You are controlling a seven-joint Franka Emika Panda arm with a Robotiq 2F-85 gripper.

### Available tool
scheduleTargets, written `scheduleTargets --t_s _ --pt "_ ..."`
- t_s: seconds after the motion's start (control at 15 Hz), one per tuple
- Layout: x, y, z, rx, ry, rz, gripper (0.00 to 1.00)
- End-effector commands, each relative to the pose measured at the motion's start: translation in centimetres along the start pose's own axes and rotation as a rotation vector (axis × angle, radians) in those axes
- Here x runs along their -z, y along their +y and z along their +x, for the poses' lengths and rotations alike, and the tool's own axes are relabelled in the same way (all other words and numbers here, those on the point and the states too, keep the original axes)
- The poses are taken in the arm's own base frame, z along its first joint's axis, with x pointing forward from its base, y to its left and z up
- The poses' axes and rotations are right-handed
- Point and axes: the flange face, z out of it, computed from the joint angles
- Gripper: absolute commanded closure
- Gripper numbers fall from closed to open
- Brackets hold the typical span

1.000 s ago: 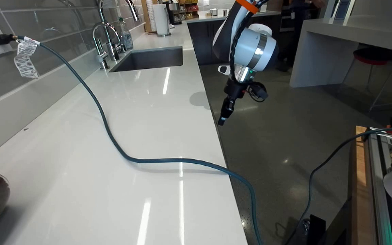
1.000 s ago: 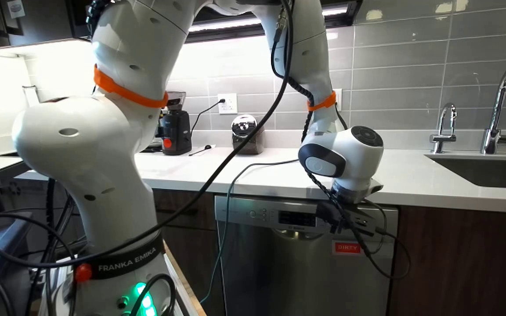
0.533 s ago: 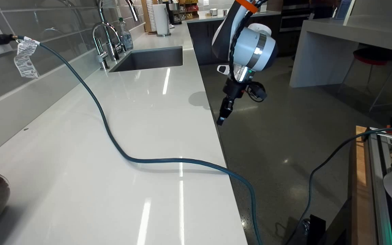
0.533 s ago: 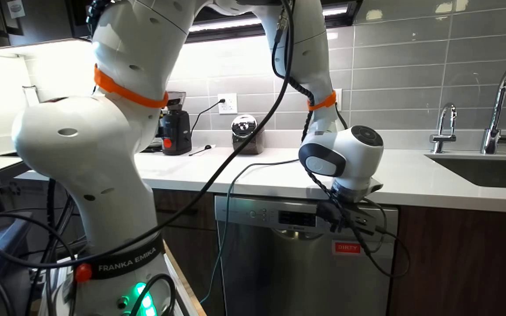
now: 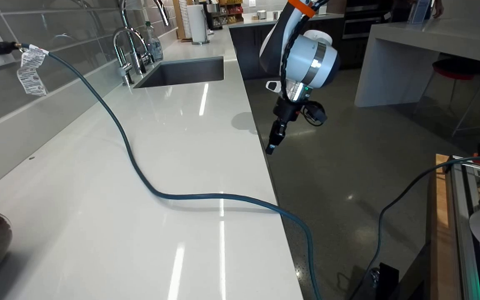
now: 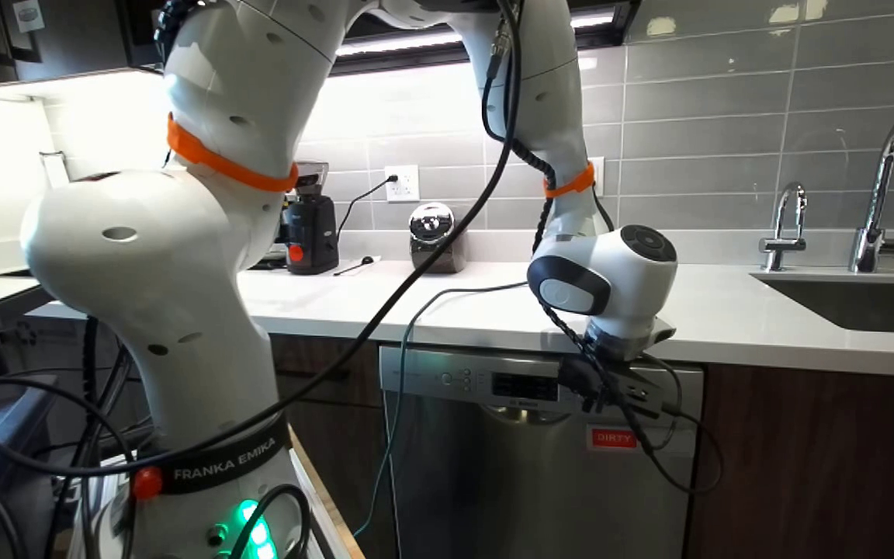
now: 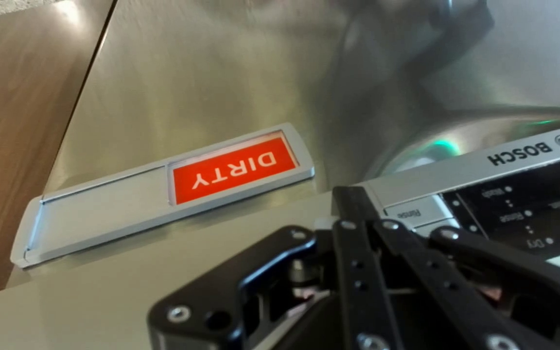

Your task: Press a button on the stove

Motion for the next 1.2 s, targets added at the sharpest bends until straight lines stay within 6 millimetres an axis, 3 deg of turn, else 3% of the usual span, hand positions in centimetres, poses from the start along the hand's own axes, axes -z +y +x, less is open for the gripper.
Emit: scheduleTargets --t_s 0.0,1.13 --pt "-0.60 0.23 0.01 0.002 0.018 -0.003 1.00" --pt "-0.46 0.24 0.33 0.029 0.044 0.000 1.00"
